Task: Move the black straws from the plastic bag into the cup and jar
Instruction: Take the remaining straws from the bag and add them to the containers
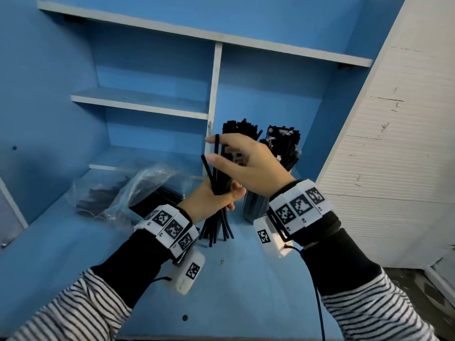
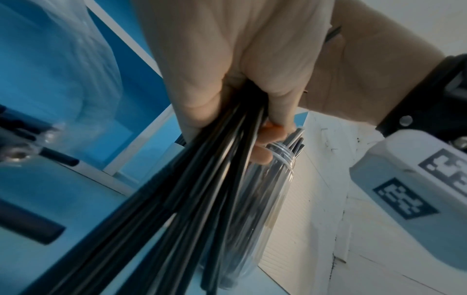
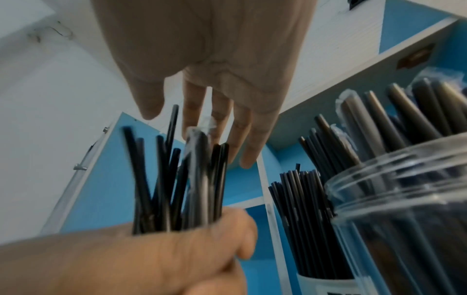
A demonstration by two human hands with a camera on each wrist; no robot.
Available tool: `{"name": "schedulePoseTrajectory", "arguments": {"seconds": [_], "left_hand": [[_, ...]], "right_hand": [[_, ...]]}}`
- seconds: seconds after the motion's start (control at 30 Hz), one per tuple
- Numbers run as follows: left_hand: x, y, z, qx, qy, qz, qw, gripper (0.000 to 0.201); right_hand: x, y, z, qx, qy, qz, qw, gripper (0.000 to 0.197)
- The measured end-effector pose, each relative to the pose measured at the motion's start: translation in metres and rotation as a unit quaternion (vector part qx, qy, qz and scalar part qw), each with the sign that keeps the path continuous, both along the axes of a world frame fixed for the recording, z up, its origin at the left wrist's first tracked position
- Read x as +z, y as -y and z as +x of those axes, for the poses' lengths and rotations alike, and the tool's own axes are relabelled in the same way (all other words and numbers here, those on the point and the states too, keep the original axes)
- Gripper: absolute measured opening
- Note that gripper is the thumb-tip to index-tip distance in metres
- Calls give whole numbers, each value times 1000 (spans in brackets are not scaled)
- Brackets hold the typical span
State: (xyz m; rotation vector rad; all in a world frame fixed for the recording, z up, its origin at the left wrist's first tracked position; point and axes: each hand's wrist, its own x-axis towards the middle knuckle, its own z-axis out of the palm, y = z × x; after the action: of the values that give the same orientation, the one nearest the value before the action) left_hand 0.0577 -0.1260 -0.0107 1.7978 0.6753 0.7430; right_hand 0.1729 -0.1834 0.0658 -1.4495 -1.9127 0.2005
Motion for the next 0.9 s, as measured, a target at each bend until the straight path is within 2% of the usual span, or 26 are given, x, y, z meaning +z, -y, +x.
{"name": "schedulePoseTrajectory", "arguments": {"seconds": [0.1, 0.2, 0.27, 0.37, 0.4, 0.53, 0.63, 0.73, 0.8, 0.9], "left_hand": [[0, 2, 1, 16, -29, 2, 999, 10], [-1, 2, 2, 13, -41, -14, 999, 29], [0, 3, 3, 8, -41, -18, 999, 27], [0, 3, 4, 5, -43, -17, 999, 24], [-2, 3, 4, 14, -46, -16, 999, 24], [-8, 1, 1, 29, -52, -30, 998, 32], [-7, 2, 2, 36, -63, -35, 997, 30], [-6, 1, 4, 47, -86, -5, 995, 14], [-11, -2, 2, 50, -117, 2, 992, 18], [-24, -7, -1, 15, -151, -26, 988, 34]], "right_hand": [[-9, -1, -4, 36, 13, 31, 999, 62], [-12, -4, -6, 45, -14, 90, 995, 73], [-15, -7, -7, 47, -10, 116, 992, 59], [-22, -14, -3, 36, 2, 144, 989, 26], [-24, -15, -3, 31, -4, 156, 987, 23], [-23, -11, -2, 24, -2, 162, 987, 45], [-26, -10, -2, 19, 14, 147, 989, 31], [-31, -12, -1, 26, 32, 151, 988, 19], [-33, -12, -1, 29, 47, 139, 989, 19], [-32, -9, 0, 18, 60, 116, 991, 25]]}}
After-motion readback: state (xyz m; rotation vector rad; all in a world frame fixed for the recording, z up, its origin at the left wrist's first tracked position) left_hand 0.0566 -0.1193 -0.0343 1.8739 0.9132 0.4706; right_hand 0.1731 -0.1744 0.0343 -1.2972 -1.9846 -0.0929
